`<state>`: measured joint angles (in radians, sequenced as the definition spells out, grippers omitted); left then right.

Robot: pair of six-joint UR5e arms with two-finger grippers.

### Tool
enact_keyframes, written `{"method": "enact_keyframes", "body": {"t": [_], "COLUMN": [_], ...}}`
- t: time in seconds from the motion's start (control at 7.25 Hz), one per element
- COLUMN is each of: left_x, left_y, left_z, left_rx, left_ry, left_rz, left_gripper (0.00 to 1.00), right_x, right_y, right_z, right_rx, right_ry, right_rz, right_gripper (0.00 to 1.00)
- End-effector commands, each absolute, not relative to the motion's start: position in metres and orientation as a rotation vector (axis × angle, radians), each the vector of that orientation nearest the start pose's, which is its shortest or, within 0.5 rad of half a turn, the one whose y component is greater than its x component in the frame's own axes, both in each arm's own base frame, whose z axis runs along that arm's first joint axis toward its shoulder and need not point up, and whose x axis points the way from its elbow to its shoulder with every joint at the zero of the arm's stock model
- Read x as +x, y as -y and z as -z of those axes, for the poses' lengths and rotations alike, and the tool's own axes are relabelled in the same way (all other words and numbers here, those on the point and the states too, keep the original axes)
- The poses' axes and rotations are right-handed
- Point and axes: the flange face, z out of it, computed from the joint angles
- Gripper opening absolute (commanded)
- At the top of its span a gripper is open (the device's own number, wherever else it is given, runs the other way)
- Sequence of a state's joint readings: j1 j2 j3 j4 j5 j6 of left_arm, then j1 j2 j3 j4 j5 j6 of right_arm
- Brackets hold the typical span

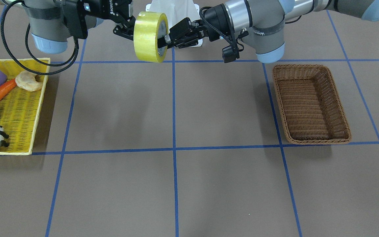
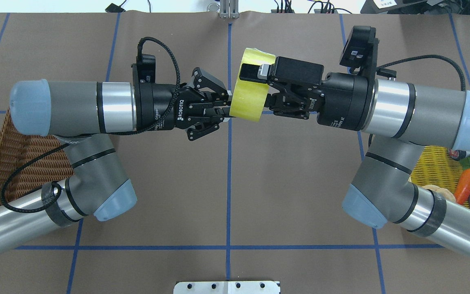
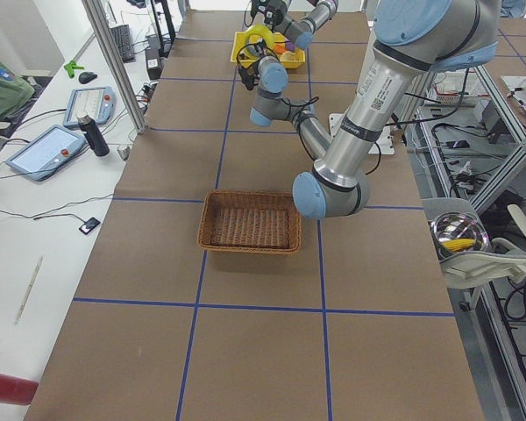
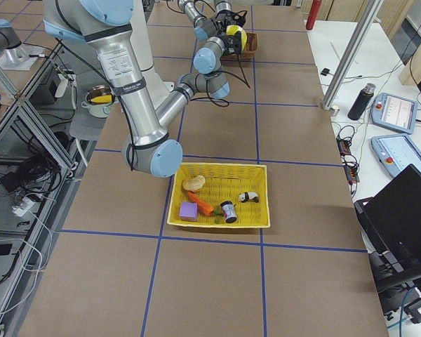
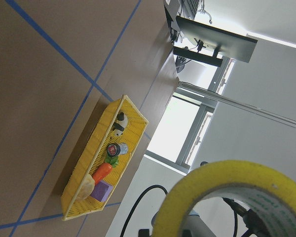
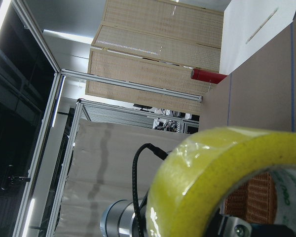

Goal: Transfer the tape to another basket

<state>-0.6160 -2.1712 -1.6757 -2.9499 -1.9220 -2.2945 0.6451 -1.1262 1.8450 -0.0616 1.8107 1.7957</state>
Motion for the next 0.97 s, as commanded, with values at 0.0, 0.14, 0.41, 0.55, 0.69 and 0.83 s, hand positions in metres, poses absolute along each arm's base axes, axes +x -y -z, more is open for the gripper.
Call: {"method": "enact_keyframes", "body": {"t": [0.0, 0.14, 0.41, 0.55, 0.69, 0.83], "left_x": [0.409, 0.407, 0.403, 0.399, 0.392, 0.382], "left_y": [0.41, 0.408, 0.409, 0.407, 0.41, 0.425], "left_z": [-0.132, -0.132, -0.132, -0.14, -0.144, -0.146], "left_rx": [-0.333, -0.337, -0.33, -0.33, -0.311, -0.286], "left_ry": [-2.044, -2.041, -2.045, -2.039, -2.037, -1.996], "left_rz": [0.456, 0.446, 0.443, 0.449, 0.456, 0.477], "left_gripper": [0.0, 0.0, 0.0, 0.0, 0.0, 0.0], "right_x": [-0.318, -0.312, -0.294, -0.278, -0.257, -0.23], "right_y": [0.391, 0.395, 0.408, 0.418, 0.428, 0.453], "right_z": [-0.158, -0.166, -0.192, -0.209, -0.23, -0.258], "right_rx": [0.351, 0.359, 0.378, 0.385, 0.386, 0.378], "right_ry": [2.173, 2.157, 2.097, 2.053, 1.998, 1.917], "right_rz": [-0.233, -0.245, -0.265, -0.267, -0.265, -0.251], "right_gripper": [1.0, 1.0, 1.0, 1.0, 1.0, 1.0]}}
